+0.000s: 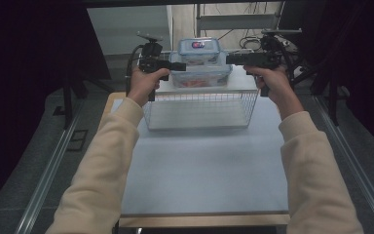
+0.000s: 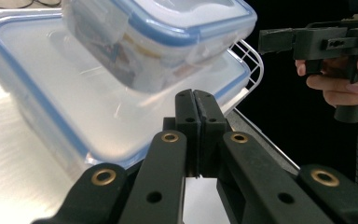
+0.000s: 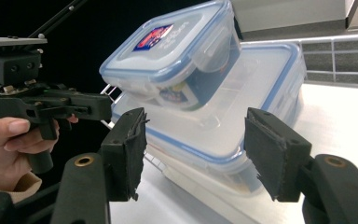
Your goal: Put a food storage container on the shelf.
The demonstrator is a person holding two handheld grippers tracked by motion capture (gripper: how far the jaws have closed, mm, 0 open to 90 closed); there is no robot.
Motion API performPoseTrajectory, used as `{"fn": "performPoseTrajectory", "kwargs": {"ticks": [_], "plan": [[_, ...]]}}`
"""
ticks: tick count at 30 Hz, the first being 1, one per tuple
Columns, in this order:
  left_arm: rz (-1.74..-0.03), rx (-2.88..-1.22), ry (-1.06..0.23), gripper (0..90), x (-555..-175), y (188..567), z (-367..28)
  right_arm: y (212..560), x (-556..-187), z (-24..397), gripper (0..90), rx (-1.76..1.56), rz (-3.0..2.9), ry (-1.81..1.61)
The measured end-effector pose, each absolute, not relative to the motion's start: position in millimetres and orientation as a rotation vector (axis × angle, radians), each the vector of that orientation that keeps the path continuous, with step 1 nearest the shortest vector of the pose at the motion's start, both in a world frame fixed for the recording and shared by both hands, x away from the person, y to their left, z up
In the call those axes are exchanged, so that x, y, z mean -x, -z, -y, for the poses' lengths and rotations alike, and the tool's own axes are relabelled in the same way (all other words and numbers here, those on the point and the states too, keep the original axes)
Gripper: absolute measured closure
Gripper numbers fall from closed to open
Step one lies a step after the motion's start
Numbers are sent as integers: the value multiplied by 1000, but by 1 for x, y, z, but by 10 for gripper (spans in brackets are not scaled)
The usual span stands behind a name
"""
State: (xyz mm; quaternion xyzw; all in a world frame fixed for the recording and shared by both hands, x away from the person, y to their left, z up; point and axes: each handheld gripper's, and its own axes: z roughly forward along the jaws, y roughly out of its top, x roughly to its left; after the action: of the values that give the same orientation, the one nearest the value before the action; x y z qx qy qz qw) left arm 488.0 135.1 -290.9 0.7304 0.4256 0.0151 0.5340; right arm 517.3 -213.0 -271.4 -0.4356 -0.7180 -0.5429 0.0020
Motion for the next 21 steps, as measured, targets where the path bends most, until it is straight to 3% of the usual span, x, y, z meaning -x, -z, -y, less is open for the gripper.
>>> {"fn": "performPoseTrajectory", "kwargs": {"ticks": [8, 21], "plan": [[-1006, -1739, -40, 896, -460, 299, -154, 284, -503, 221, 381, 1331, 2218, 1734], [-984, -1686, -8, 883, -401, 344, -175, 319, -447, 248, 377, 1234, 2190, 1779]]}}
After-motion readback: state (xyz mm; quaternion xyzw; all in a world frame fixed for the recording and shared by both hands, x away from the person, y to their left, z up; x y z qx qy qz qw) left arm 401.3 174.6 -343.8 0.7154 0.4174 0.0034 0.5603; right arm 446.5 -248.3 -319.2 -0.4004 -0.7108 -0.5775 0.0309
